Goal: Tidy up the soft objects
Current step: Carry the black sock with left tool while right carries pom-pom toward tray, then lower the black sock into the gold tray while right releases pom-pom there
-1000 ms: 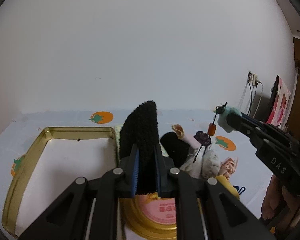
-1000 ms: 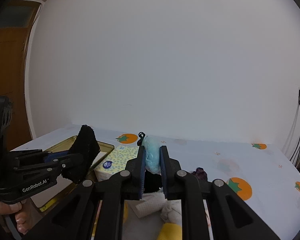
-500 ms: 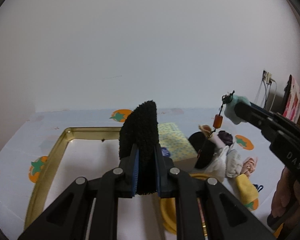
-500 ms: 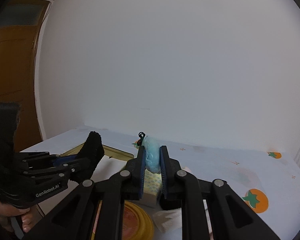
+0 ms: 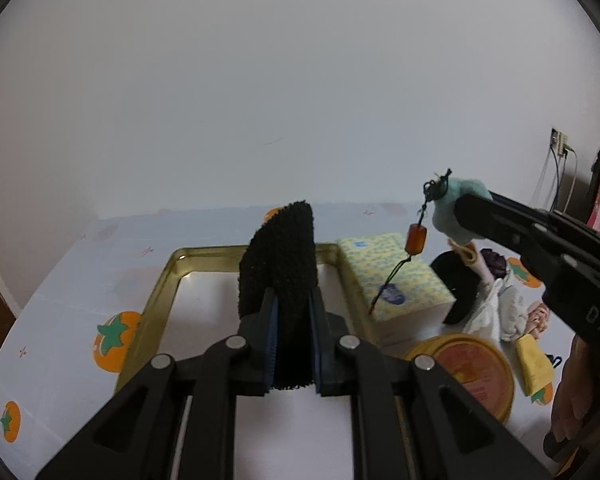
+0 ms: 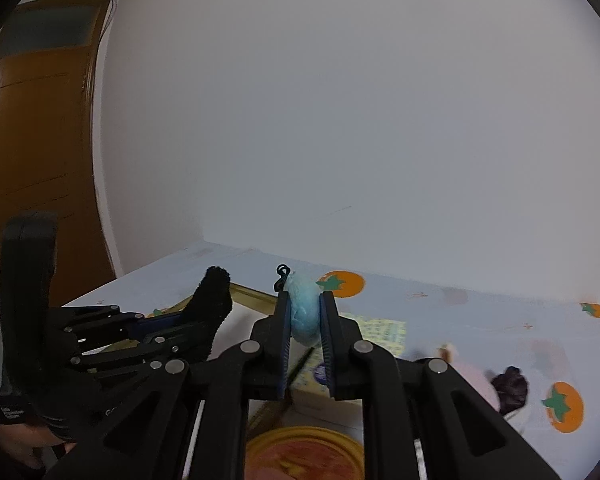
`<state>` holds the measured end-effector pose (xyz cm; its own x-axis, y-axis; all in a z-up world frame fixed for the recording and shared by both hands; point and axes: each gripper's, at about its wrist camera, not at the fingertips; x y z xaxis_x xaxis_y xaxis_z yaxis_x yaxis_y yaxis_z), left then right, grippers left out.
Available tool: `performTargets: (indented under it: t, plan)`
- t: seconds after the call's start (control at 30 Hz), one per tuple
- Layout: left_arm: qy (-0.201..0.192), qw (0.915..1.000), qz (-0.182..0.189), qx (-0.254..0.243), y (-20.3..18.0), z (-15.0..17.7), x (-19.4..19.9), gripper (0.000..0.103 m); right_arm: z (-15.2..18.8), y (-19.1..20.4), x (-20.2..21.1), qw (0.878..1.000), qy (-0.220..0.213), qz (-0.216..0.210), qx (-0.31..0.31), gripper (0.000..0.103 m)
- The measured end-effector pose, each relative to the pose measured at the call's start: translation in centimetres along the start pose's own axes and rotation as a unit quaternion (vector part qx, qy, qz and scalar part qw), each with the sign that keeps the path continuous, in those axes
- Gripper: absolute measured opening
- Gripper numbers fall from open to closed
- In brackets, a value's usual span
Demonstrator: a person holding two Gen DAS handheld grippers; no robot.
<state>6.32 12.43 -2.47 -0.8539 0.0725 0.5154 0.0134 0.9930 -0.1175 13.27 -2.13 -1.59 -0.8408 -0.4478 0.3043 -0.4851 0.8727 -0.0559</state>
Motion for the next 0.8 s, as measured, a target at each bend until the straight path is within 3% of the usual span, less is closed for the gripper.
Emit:
performTargets:
  t: [0.17, 0.8]
  plan:
    - [0.01, 0.9999, -0.013, 0.005, 1.5, 0.1, -0.1, 0.012, -0.2, 2.2, -1.1, 1.0, 0.008, -0.013, 0.011, 0.015]
    - [0.057, 0.9976, -0.04, -0.002, 4.4, -0.3, -1.4, 0.012, 0.7, 3.8, -5.1, 0.997, 0.077, -0.031, 0.008, 0.016]
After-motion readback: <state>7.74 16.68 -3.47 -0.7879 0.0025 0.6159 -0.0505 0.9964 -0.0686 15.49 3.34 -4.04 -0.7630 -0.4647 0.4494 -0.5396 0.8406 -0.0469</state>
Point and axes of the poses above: each gripper's, at about its wrist camera, not at the fingertips, and x roughly against the way its jaws point, y to its left, z to its underside, and after that the axes turned 11 degrees about z, right-handed
